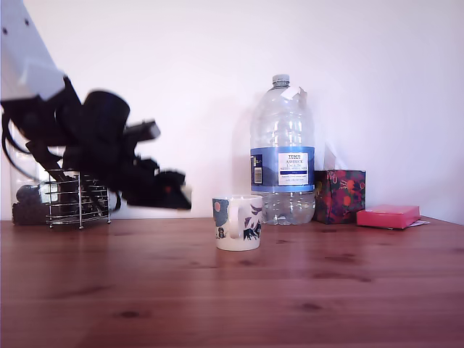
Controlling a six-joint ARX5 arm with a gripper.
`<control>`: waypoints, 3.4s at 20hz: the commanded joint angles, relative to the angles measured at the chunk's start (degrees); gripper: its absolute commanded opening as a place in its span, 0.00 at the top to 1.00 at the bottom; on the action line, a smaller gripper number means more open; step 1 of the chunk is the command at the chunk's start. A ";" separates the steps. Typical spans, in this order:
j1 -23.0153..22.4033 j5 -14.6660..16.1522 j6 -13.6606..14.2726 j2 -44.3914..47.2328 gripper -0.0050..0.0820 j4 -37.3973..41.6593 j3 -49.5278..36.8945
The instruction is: Pick up the coffee capsules from the table one by one and drop them inside the nearest coffee cup
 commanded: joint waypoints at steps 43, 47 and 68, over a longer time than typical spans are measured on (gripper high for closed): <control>-9.31 -1.57 1.53 -10.54 0.96 -9.01 0.92; -7.58 -2.45 1.11 -16.94 0.96 -8.72 -4.20; 5.27 -11.23 -12.46 -80.19 0.96 -8.09 -59.06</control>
